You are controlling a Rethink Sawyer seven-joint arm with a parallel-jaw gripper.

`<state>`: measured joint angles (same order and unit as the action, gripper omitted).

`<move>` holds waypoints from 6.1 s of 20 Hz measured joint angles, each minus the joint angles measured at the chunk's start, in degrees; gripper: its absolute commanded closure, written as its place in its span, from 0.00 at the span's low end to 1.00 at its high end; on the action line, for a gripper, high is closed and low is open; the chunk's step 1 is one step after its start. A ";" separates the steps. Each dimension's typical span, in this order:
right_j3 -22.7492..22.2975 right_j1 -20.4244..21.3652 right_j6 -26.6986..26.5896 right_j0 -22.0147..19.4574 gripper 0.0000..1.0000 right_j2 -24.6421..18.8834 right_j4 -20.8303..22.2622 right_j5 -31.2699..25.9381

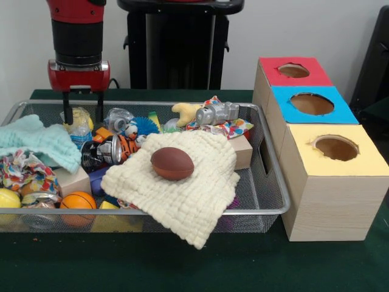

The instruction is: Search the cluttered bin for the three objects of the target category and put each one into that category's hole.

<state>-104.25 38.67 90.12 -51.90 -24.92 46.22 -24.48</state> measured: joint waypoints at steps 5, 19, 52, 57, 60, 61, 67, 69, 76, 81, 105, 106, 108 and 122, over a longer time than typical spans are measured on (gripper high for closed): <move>0.02 0.06 0.00 0.15 0.00 0.36 1.66 0.47; 0.02 0.05 0.00 0.86 0.00 1.31 4.08 2.78; -0.27 -0.88 0.00 0.24 0.00 2.11 4.05 5.60; -0.26 -1.90 0.00 0.30 0.00 2.50 4.05 6.35; -0.24 -2.41 0.00 0.34 0.00 2.59 4.04 6.97; -0.24 -2.48 0.00 0.35 0.00 2.60 4.05 7.04; -0.22 -2.72 0.00 0.47 0.00 2.64 4.05 7.23; -0.19 -2.73 0.00 0.50 0.00 2.65 4.05 7.22; -0.08 -2.82 0.00 0.66 0.00 2.78 4.05 7.22; 0.03 -2.99 0.00 0.82 1.00 2.93 4.03 7.22; -0.30 -1.45 0.00 1.44 1.00 2.93 0.06 5.62; -0.32 -1.20 0.00 1.44 1.00 2.90 -0.39 5.26; -0.35 -0.61 0.00 1.44 1.00 2.84 -1.47 4.35; -0.52 3.42 0.00 1.55 1.00 0.07 -7.72 0.27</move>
<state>-104.77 42.09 90.12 -50.34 -24.85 38.50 -24.21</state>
